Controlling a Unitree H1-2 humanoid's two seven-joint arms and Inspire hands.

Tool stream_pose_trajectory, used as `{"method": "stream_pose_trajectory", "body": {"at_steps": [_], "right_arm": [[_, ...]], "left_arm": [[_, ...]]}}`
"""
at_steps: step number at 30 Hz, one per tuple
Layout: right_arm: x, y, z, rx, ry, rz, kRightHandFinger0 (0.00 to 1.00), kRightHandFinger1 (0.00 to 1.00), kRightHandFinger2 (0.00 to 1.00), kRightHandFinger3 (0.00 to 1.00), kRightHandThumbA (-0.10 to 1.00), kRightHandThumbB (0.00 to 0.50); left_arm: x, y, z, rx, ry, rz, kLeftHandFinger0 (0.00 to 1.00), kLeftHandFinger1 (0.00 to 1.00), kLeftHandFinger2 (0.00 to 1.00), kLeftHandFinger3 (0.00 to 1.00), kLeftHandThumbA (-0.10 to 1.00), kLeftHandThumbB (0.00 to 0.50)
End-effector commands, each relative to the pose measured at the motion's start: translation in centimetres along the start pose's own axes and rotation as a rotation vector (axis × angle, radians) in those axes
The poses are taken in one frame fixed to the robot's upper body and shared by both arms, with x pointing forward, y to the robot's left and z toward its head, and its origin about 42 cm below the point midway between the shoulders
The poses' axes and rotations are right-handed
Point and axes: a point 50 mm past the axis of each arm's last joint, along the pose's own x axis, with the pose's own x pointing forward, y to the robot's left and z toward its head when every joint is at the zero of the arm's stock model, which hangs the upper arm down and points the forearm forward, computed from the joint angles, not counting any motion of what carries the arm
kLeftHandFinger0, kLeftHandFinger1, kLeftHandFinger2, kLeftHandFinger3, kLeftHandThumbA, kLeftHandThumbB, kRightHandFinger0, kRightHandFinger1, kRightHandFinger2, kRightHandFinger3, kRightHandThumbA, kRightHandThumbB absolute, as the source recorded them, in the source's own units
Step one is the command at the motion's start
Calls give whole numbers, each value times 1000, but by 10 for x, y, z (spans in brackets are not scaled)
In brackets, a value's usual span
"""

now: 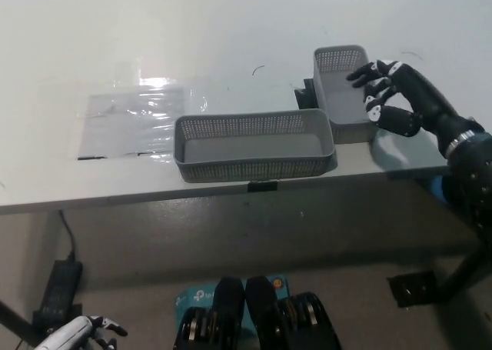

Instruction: The robot uses its right hand to pick up the grey box kept on the middle on the desk and place it on top of another box next to it in a right angle

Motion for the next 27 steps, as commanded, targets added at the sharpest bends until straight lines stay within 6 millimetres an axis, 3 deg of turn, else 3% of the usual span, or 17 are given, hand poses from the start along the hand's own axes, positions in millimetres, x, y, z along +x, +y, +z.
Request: {"method": "stream_pose_trajectory", "body": {"at_steps": [1,2,4,9,10,12,17,18,22,25,27], "right_arm": [[12,-25,17,-161,-72,5,689,771,863,832,116,268],[13,-24,19,-206,-50,44,866,989,1000,969,188,282],[14,-23,22,-241,-33,91,1000,1000,1000,1000,213,283],[16,-18,24,-337,2,156,1000,1000,1000,1000,372,315],[15,-11,20,-363,7,179,1000,1000,1000,1000,399,317],[12,-5,16,-377,16,199,1000,1000,1000,1000,419,326],[5,16,7,-422,43,271,1000,1000,1000,1000,404,345],[4,20,5,-427,48,281,1000,1000,1000,1000,396,348],[3,23,-3,-432,73,304,1000,1000,1000,1000,415,376],[3,25,-13,-424,102,315,1000,1000,1000,1000,358,374],[4,25,-17,-426,113,322,1000,1000,1000,1000,368,374]], "left_arm": [[-4,13,4,22,-25,26,312,347,480,649,306,342],[-4,14,4,22,-16,21,291,336,484,643,297,335],[-5,14,5,35,-10,22,339,386,540,691,302,328],[-5,16,7,30,-15,26,310,353,502,702,308,335],[-3,16,6,32,-14,31,330,374,531,697,311,341],[-3,16,5,22,-21,28,298,338,496,685,303,332],[-4,18,6,29,-11,30,318,356,500,682,323,343],[-5,18,7,23,-6,28,429,453,605,709,322,345],[-4,20,7,30,-10,34,405,428,588,699,332,347],[-4,19,7,27,-20,35,406,419,568,666,327,344],[-4,19,7,20,-17,32,328,357,509,653,327,345]]}}
